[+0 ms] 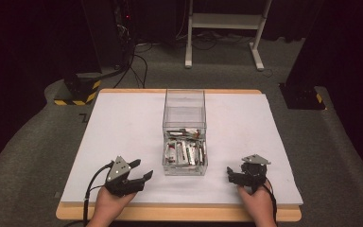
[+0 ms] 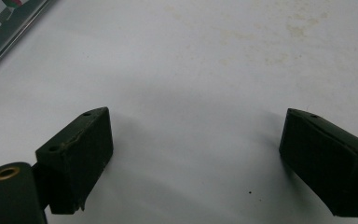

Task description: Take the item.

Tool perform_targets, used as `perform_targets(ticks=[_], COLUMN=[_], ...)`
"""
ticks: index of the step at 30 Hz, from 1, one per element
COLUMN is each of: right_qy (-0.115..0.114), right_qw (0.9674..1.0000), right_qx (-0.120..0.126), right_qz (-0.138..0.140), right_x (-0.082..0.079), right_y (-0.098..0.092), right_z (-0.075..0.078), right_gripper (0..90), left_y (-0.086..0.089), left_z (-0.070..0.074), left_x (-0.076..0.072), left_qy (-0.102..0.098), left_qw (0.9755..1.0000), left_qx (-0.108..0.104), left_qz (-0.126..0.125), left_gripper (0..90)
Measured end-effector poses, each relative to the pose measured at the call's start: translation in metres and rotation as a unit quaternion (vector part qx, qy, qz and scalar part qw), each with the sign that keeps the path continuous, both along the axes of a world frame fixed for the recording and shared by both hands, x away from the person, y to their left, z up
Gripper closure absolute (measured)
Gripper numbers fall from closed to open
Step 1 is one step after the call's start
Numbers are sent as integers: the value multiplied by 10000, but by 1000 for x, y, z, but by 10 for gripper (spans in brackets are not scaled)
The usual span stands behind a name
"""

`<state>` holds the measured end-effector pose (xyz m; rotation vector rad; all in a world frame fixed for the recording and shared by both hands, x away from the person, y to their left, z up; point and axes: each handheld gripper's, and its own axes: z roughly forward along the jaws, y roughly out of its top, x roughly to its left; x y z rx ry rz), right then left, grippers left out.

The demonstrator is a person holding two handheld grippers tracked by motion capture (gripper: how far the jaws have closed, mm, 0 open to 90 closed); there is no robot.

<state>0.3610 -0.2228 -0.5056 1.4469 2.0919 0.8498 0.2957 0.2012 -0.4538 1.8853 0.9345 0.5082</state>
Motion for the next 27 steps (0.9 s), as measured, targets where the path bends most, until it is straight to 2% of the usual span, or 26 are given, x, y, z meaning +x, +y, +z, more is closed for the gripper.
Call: perform_targets(ticks=[9, 17, 20, 27], right_qy=[-1, 0, -1, 0], right_qw=[10000, 10000, 10000, 10000], right_qx=[-2, -1, -3, 0], right_qz=[-1, -4, -6, -1], right_x=[0, 0, 0, 0], right_y=[0, 0, 0, 0], right_z=[0, 0, 0, 0], right_gripper=[96, 97, 97, 97], left_y=[-8, -15, -19, -22], left_z=[6, 12, 16, 24], left_x=[-2, 0, 2, 7], left_qy=[-80, -161, -184, -237], left_qw=[9999, 9997, 9997, 9994], left_qx=[-129, -155, -127, -212], left_qz=[-41, -77, -107, -129], left_gripper=[362, 368, 369, 374])
